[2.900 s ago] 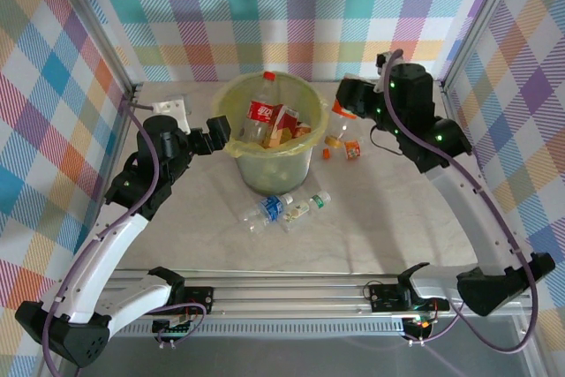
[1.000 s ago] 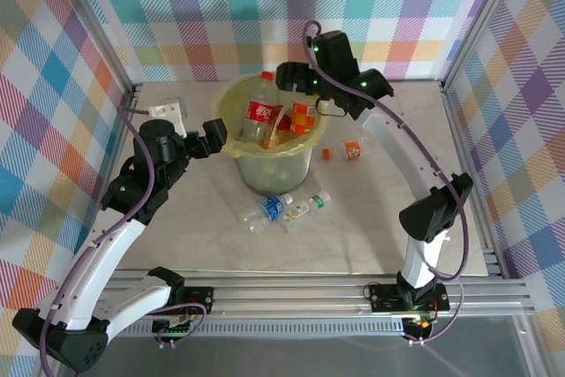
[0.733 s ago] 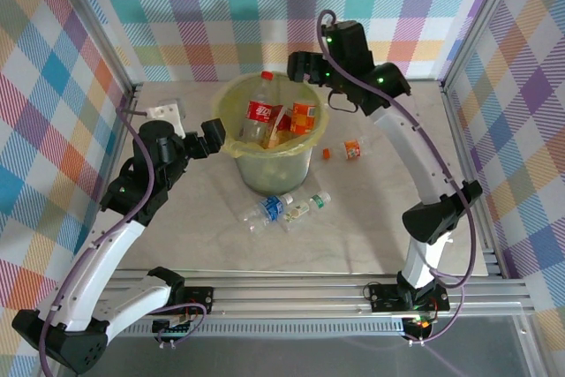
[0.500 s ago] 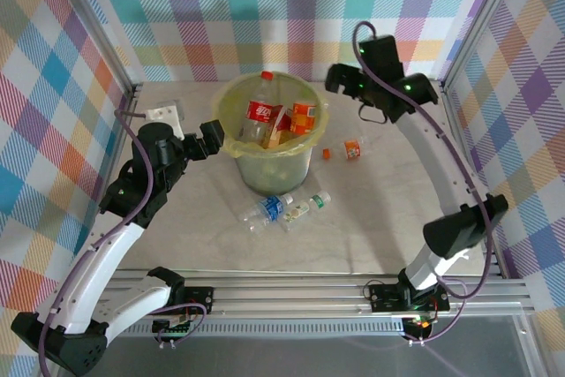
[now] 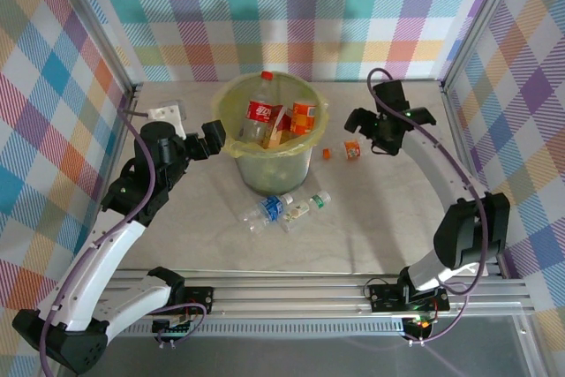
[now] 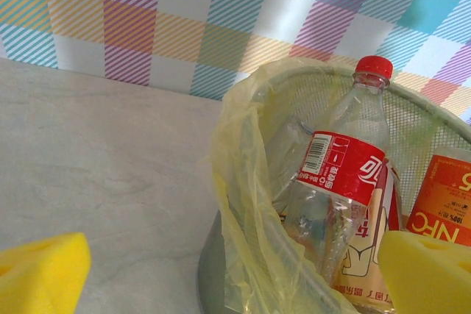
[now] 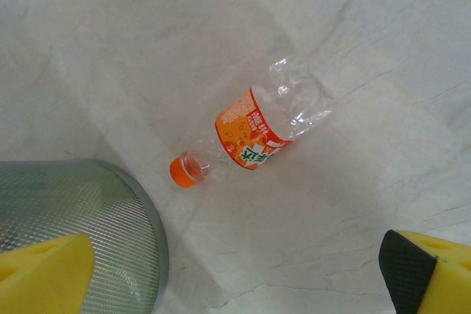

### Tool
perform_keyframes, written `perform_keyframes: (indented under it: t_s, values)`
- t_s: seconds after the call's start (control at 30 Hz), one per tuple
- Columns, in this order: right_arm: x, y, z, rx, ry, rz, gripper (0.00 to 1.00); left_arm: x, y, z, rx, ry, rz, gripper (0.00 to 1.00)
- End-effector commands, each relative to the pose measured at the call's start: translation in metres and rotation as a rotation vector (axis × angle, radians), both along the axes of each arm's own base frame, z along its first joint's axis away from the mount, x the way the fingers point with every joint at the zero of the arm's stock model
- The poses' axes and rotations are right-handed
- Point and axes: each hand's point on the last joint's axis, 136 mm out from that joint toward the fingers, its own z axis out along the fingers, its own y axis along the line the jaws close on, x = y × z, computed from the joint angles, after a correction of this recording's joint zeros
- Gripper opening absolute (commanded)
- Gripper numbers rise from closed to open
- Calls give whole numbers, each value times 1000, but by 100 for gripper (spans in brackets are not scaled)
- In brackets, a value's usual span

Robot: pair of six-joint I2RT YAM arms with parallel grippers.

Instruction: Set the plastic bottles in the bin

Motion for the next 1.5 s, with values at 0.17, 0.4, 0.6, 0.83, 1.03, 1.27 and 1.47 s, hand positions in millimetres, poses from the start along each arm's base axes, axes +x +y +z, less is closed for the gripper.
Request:
perform_keyframes:
  t_s: [0.17,0.4,0.6,0.83,1.03,1.27,1.47]
  values:
    - [22,8,-58,52,131,-60,100,-1,-3,1,-10,-6,-17,100]
    - [32,10,-89,72,180,-103,100,-2,-5,-2,-2,3,-27,100]
    - [44,5,-108,76,218,-136,100,-1,-6,-2,-3,3,-32,100]
    - [54,-1,-123,87,234,-164,100,-1,-6,-2,-1,4,-35,100]
    - [63,-4,-127,82,237,-166,100,-1,-7,-4,-1,9,-38,100]
    - [64,-3,-135,78,254,-143,100,0,-8,-4,-1,8,-38,100]
    - [61,2,-145,92,271,-114,96,1,-9,-5,-5,12,-41,100]
